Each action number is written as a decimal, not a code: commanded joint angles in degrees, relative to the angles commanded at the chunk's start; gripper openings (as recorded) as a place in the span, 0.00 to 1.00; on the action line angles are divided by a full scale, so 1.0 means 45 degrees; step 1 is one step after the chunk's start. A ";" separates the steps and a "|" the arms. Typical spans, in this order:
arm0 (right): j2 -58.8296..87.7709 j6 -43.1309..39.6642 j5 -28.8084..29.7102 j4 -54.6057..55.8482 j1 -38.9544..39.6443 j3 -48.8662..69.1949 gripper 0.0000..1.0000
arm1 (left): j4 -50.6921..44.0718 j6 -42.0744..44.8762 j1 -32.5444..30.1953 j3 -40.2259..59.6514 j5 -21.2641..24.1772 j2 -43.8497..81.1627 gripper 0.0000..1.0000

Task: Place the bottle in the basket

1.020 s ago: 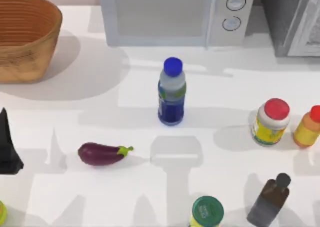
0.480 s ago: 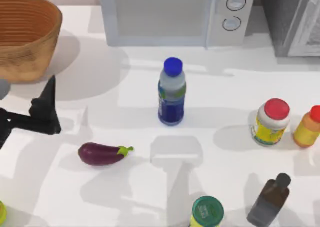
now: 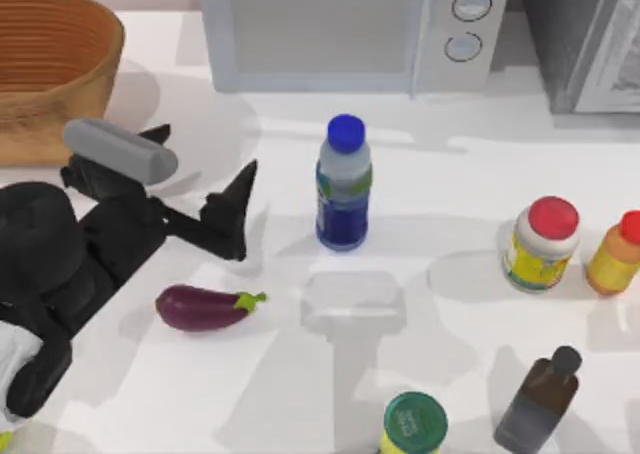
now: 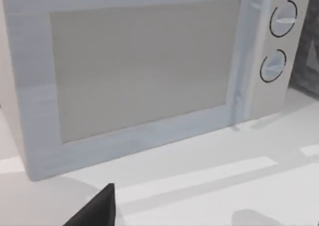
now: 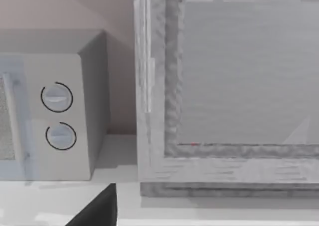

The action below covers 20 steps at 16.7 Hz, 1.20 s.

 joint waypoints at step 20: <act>0.0000 0.0000 0.0000 0.0000 0.0000 0.0000 1.00 | 0.6071 0.0412 -0.2066 0.2578 0.1225 0.7685 1.00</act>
